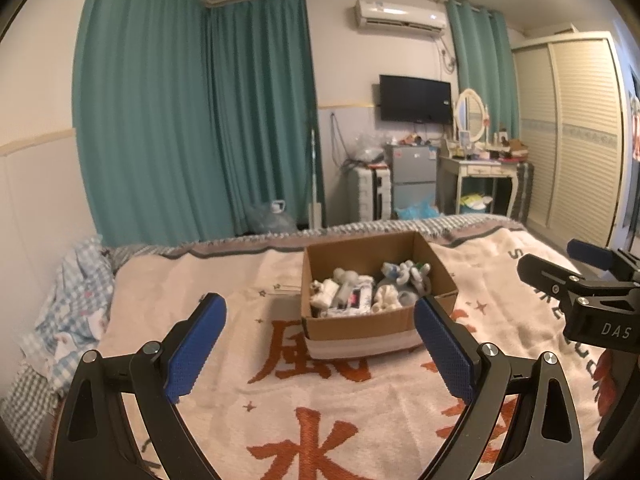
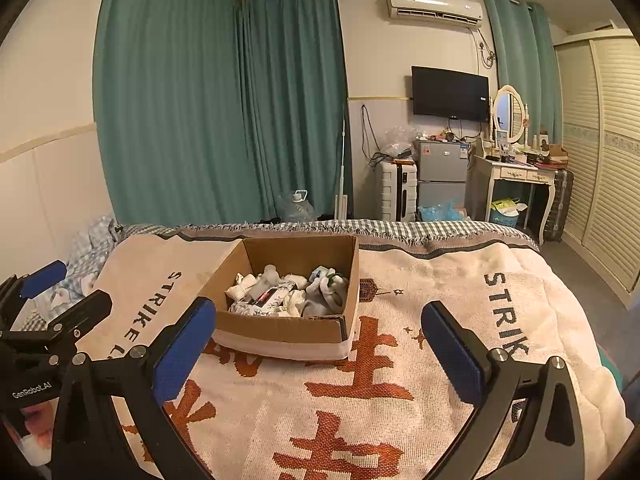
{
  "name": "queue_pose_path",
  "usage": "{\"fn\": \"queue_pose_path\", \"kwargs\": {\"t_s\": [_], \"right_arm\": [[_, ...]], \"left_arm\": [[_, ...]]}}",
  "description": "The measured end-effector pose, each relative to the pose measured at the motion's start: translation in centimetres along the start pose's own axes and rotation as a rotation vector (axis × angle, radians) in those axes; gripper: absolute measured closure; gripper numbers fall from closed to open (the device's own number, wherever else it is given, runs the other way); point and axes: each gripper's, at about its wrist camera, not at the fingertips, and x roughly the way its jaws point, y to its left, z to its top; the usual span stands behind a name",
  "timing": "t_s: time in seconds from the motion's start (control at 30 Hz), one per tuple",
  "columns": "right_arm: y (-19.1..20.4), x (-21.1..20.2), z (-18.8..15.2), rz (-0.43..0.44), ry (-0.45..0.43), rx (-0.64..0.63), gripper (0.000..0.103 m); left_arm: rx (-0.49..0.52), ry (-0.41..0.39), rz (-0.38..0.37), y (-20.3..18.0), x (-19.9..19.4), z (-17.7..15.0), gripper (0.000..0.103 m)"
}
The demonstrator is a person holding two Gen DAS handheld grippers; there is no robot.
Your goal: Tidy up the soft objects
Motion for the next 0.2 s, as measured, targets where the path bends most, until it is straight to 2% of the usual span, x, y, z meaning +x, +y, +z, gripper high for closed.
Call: {"fn": "queue_pose_path", "kwargs": {"t_s": [0.2], "right_arm": [[0.0, 0.1, -0.13, 0.002, 0.003, 0.004, 0.0]], "left_arm": [[-0.004, 0.004, -0.007, -0.01, -0.02, -0.01, 0.007]]}}
